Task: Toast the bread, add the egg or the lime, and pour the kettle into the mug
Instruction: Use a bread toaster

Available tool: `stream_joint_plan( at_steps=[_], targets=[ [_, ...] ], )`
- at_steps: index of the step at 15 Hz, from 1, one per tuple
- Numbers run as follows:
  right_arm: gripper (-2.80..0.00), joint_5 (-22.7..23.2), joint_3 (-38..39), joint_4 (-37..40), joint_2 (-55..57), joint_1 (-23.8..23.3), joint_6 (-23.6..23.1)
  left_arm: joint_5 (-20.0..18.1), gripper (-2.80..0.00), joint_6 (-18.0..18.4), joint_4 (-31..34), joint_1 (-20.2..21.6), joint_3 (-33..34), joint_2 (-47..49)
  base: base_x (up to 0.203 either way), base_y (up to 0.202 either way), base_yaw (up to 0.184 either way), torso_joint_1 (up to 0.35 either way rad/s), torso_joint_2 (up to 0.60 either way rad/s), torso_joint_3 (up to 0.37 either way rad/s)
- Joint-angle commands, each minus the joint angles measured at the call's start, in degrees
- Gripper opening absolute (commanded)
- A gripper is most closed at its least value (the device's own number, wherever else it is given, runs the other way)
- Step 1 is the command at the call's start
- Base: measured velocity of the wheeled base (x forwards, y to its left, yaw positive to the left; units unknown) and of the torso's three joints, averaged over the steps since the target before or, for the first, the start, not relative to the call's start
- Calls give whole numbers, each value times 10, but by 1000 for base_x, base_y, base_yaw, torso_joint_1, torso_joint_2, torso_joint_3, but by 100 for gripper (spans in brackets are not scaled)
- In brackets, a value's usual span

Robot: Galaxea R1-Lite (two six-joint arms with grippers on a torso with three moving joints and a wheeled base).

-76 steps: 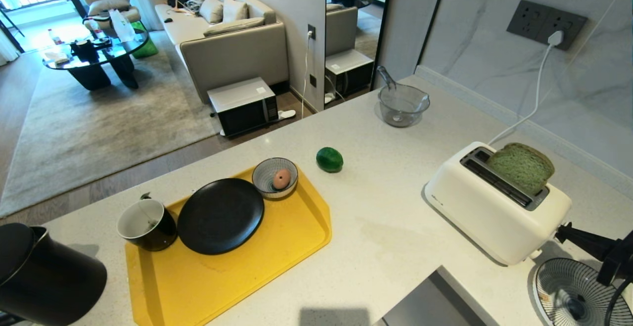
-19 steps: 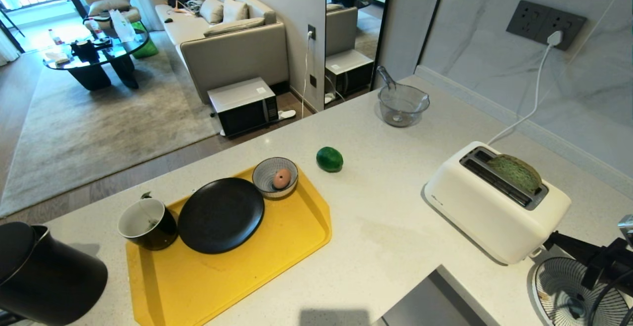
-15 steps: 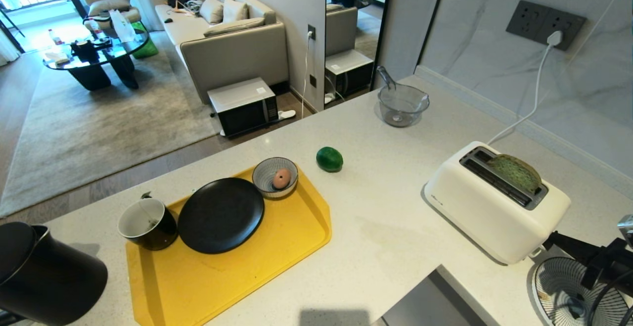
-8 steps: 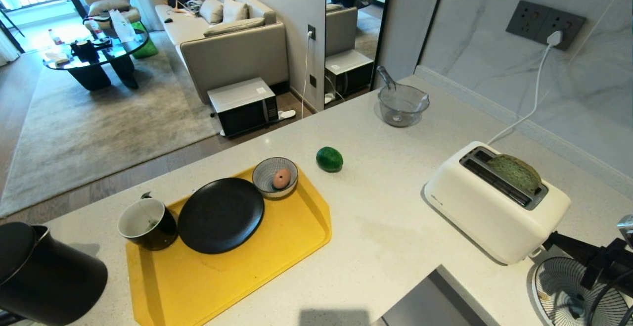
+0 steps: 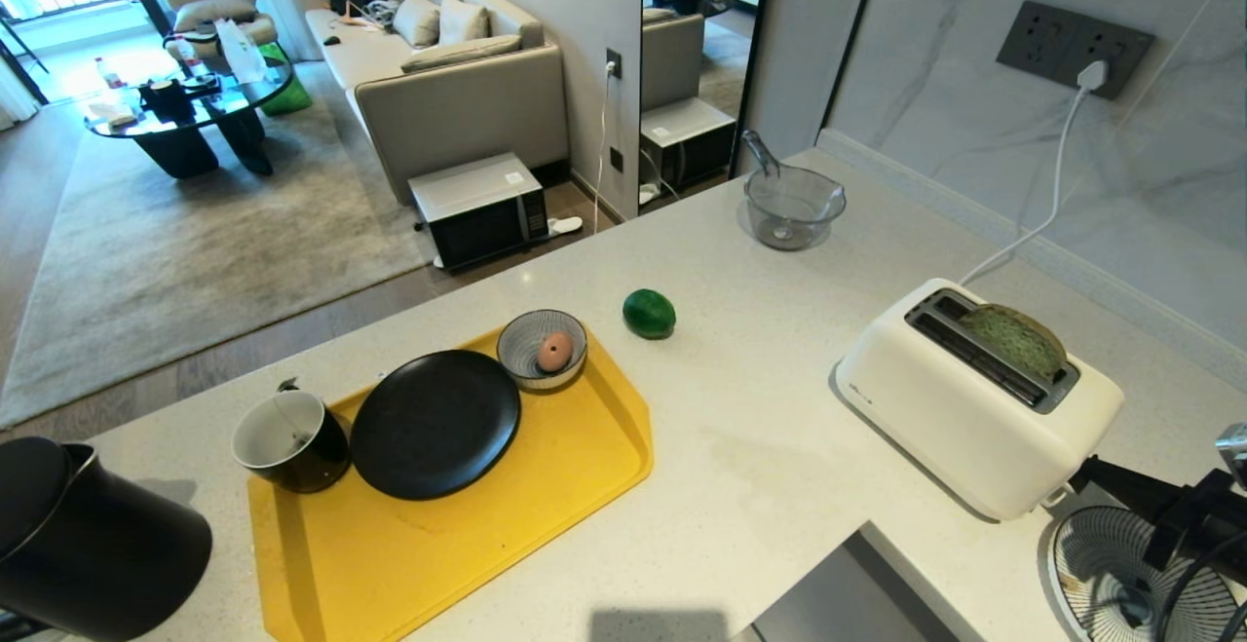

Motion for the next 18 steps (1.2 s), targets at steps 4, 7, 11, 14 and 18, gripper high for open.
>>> stream_joint_plan(
  at_steps=[4, 7, 11, 14, 18],
  targets=[
    [-280, 4, 0, -4, 3, 1, -2, 0, -280, 0, 0, 0, 9, -1, 0, 0, 0, 0, 0, 0],
    [-280, 4, 0, -4, 3, 0, -2, 0, -280, 0, 0, 0, 9, -1, 0, 0, 0, 0, 0, 0],
    [-280, 4, -1, -4, 7, 0, -2, 0, -280, 0, 0, 1, 9, -1, 0, 0, 0, 0, 0, 0],
    [-280, 4, 0, -4, 7, 1, -2, 0, -280, 0, 0, 0, 9, -1, 0, 0, 0, 0, 0, 0],
    [-280, 4, 0, -4, 7, 0, -2, 0, -280, 0, 0, 0, 9, -1, 0, 0, 0, 0, 0, 0]
  ],
)
